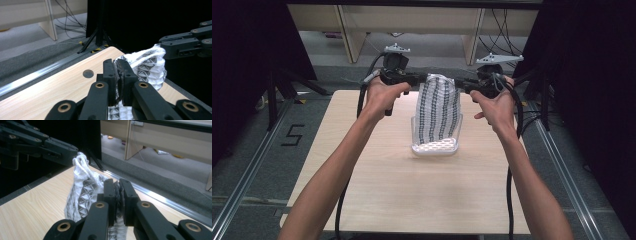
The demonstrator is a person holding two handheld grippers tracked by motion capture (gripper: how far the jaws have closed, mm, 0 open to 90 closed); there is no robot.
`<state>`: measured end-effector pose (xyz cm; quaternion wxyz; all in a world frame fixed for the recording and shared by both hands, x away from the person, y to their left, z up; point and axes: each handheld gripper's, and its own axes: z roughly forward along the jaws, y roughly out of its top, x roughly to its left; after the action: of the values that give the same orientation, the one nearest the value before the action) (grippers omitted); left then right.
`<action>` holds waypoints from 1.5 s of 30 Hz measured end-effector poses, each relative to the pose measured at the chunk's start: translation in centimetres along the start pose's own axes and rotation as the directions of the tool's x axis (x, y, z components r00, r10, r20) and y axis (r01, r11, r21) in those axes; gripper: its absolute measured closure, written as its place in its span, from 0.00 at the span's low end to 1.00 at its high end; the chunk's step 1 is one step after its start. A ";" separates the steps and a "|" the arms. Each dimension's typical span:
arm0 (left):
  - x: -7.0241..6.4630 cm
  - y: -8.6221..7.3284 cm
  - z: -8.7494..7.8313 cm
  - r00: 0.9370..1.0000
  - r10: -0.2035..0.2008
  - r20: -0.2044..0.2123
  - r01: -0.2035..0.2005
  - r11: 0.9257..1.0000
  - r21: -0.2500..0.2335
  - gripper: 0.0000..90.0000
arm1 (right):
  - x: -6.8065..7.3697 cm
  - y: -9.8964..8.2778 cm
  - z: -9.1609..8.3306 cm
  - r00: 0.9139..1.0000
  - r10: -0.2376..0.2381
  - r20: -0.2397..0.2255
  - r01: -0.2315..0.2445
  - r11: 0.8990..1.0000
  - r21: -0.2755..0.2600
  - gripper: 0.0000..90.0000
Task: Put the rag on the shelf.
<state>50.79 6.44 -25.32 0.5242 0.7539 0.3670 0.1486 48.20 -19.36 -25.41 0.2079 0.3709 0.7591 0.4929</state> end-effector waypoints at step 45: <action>5.9 -5.7 7.2 0.983 -0.157 -0.093 0.168 0.976 0.137 0.93 | -4.9 -3.3 9.4 0.983 0.157 0.095 -0.174 0.962 0.212 0.89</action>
<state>57.00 6.76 -34.31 0.4634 0.7506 0.4583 0.1089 56.57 -18.30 -32.69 0.1533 0.4725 0.7665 0.4072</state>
